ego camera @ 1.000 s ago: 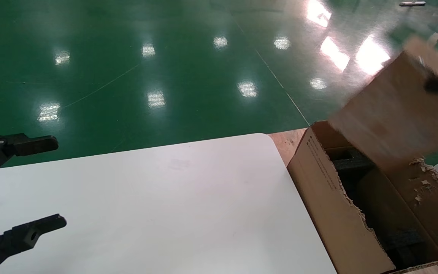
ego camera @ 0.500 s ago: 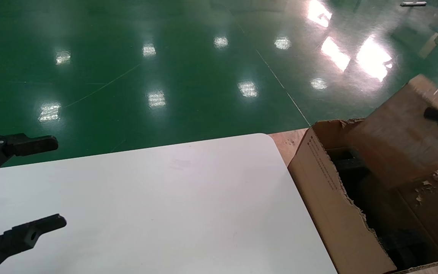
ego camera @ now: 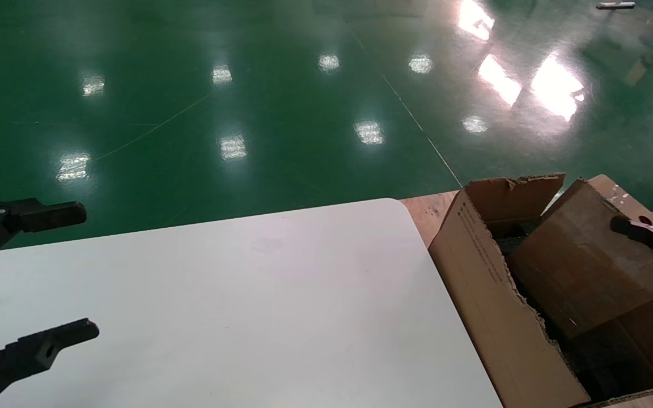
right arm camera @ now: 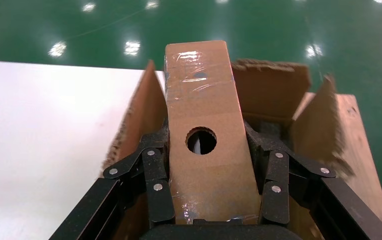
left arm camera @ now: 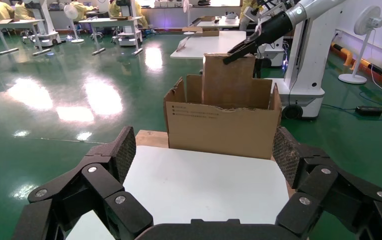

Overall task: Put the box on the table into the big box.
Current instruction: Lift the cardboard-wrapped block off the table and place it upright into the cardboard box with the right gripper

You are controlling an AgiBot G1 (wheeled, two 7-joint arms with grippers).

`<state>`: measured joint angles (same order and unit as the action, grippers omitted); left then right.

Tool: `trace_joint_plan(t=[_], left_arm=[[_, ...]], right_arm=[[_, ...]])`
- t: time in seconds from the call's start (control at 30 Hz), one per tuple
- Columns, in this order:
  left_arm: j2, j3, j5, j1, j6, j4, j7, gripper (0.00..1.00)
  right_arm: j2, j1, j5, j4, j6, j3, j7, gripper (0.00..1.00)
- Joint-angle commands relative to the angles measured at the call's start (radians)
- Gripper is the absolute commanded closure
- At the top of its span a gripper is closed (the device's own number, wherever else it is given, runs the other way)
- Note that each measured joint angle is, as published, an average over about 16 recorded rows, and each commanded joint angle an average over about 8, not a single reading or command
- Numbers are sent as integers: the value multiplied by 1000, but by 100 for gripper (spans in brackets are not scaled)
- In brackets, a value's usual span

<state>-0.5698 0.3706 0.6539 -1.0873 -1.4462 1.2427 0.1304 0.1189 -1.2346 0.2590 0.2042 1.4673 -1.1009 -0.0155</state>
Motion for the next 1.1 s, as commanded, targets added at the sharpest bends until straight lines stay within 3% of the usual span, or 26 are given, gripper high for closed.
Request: trace_joint_plan(t=[0.03,0.53,1.1], left_arm=[[0,0,0,0,0,0,0,0],[0,0,0,0,0,0,0,0],[0,0,0,0,0,0,0,0]], right_arm=[[6,32,-35,-29,-2,-2,2,100],[94,203,-221,-303,84,91,-117,100],[174,249,-291,-484,115,156,-262,100]])
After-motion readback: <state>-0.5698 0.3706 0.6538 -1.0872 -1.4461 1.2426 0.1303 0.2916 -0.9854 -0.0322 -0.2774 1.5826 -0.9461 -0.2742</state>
